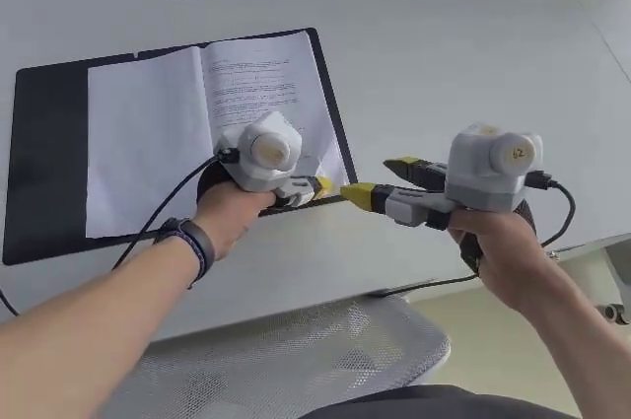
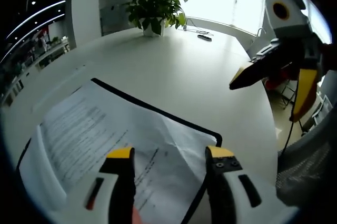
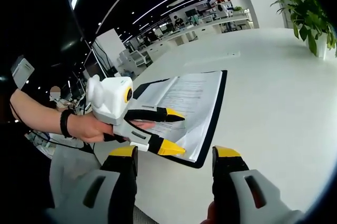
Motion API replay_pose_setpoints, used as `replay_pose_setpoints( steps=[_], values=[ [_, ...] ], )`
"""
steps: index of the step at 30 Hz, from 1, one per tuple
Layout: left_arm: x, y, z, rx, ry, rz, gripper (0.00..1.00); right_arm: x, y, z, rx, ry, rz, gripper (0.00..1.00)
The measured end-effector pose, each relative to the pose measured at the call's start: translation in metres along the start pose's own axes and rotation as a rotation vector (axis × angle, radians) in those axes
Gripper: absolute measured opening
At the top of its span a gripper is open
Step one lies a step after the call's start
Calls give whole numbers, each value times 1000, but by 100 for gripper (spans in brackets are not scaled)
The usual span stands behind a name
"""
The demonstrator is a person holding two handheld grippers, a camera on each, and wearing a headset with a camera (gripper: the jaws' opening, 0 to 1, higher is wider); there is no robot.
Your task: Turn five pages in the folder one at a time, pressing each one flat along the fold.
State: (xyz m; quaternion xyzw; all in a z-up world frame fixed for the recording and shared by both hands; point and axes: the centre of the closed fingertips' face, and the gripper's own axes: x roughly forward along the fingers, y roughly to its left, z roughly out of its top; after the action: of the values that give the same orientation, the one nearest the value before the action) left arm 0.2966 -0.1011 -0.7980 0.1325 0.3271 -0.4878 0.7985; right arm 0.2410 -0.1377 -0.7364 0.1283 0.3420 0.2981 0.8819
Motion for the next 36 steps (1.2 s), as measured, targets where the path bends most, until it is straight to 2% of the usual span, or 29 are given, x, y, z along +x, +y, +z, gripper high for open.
replay_pose_setpoints(
  steps=[4,18,28,36],
  values=[
    [1,-1,-4,75,12,23,54,0,0,2,6,-8,1,55],
    [1,5,-5,66,-21,33,50,5,-2,5,4,-3,9,54],
    [4,10,-5,51,-34,37,47,36,-6,14,-1,7,50,51],
    [5,12,-6,42,-38,39,46,62,-13,24,31,3,79,48]
  ],
)
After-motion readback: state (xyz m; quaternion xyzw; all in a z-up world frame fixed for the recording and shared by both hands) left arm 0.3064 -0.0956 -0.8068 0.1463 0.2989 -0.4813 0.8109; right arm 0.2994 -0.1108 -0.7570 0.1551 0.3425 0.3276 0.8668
